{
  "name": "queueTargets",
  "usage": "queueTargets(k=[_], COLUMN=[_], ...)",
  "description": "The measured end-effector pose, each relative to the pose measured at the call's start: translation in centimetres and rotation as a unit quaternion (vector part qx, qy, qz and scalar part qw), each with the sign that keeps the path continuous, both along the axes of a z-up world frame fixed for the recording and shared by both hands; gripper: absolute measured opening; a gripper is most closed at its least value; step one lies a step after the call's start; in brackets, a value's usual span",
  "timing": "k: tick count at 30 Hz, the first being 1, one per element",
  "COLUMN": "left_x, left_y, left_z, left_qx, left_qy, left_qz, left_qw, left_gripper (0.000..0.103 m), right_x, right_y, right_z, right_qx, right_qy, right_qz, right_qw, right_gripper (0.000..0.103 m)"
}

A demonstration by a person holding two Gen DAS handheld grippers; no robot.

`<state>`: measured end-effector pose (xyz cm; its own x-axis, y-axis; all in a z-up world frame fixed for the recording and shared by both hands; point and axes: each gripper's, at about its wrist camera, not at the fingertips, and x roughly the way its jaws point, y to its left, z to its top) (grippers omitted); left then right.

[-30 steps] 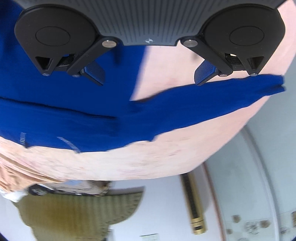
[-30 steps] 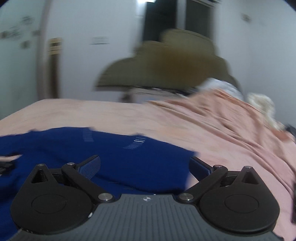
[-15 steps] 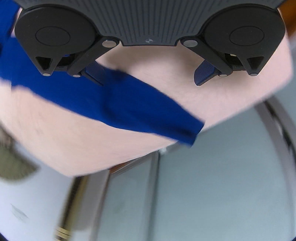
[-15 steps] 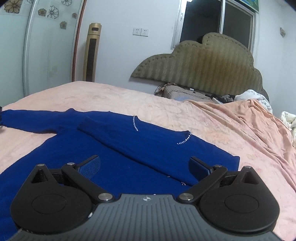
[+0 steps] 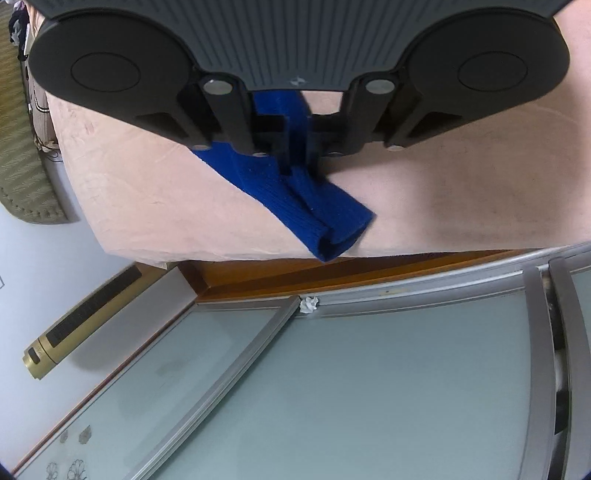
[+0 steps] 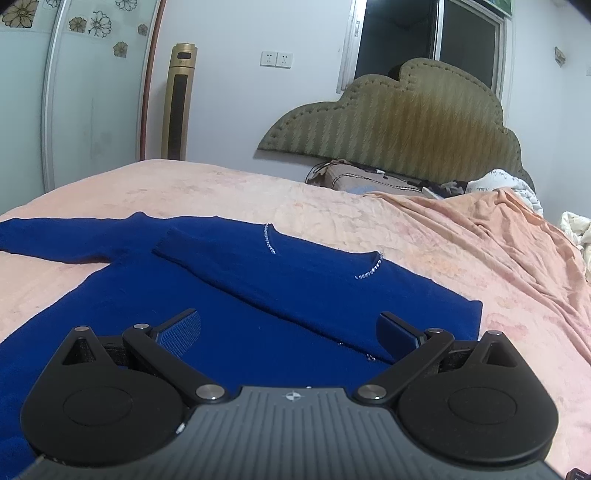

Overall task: Fold small clothes
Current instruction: 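Grasp the other sweater sleeve cuff with the left gripper and lift, then carry the held sleeve across the sweater body and open the left gripper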

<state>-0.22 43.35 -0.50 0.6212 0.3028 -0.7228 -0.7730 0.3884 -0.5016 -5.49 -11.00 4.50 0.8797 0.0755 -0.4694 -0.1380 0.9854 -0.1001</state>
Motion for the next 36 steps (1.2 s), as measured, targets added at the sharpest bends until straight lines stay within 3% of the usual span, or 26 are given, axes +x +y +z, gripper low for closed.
queueTargets(k=[2,5,8,11,13,15,17,20,24,25,27,31,34,36], left_x=[0.2,0.8,2.8,5.1,7.0,8.6,9.6,10.6,11.7,11.8,11.9,12.8,12.2,12.1], left_y=[-0.6,-2.7,-6.0,-9.6,-13.4,-18.0,-23.5,-32.3,-44.1,-46.8,-51.1,-58.3,-61.9,-62.5], left_z=[0.9,3.0,6.8,10.7,13.6,15.7,17.3,18.0,15.6,14.4,11.8,6.8,3.7,2.8], left_qx=[0.021,0.101,0.203,0.273,0.322,0.367,0.407,0.431,0.448,0.447,0.433,0.371,0.329,0.292], left_qy=[0.007,0.025,0.039,0.026,0.009,-0.013,-0.040,-0.080,-0.107,-0.109,-0.105,-0.055,-0.020,-0.008], left_qz=[-0.001,-0.011,-0.017,-0.032,-0.064,-0.106,-0.164,-0.275,-0.412,-0.442,-0.495,-0.603,-0.670,-0.701], left_qw=[0.9998,0.9945,0.9782,0.9610,0.9446,0.9239,0.8976,0.8557,0.7858,0.7699,0.7461,0.7044,0.6655,0.6508], left_gripper=[0.004,0.004,0.004,0.004,0.004,0.004,0.004,0.004,0.004,0.005,0.005,0.005,0.006,0.011], right_x=[-0.1,-0.1,-0.2,-0.3,-0.5,-0.7,-0.9,-1.3,-1.6,-1.7,-1.9,-2.4,-2.9,-3.1], right_y=[-0.3,-0.7,-1.3,-2.2,-3.1,-3.9,-4.8,-5.9,-7.5,-7.9,-8.5,-9.4,-10.1,-10.6], right_z=[-0.1,-0.4,-0.7,-1.2,-1.5,-1.7,-1.9,-2.2,-2.6,-2.6,-2.8,-3.1,-3.2,-3.4], right_qx=[0.001,0.006,0.002,0.004,0.015,0.024,0.031,0.042,0.058,0.061,0.064,0.065,0.063,0.064], right_qy=[0.001,0.001,0.003,0.007,0.009,0.010,0.010,0.011,0.014,0.014,0.015,0.017,0.019,0.021], right_qz=[-0.002,-0.007,-0.014,-0.023,-0.029,-0.037,-0.048,-0.061,-0.081,-0.086,-0.095,-0.108,-0.118,-0.126], right_qw=[1.000,1.000,1.000,1.000,0.999,0.999,0.998,0.997,0.995,0.994,0.993,0.992,0.991,0.990], right_gripper=[0.102,0.102,0.102,0.102,0.102,0.102,0.102,0.102,0.102,0.102,0.102,0.102,0.102,0.102])
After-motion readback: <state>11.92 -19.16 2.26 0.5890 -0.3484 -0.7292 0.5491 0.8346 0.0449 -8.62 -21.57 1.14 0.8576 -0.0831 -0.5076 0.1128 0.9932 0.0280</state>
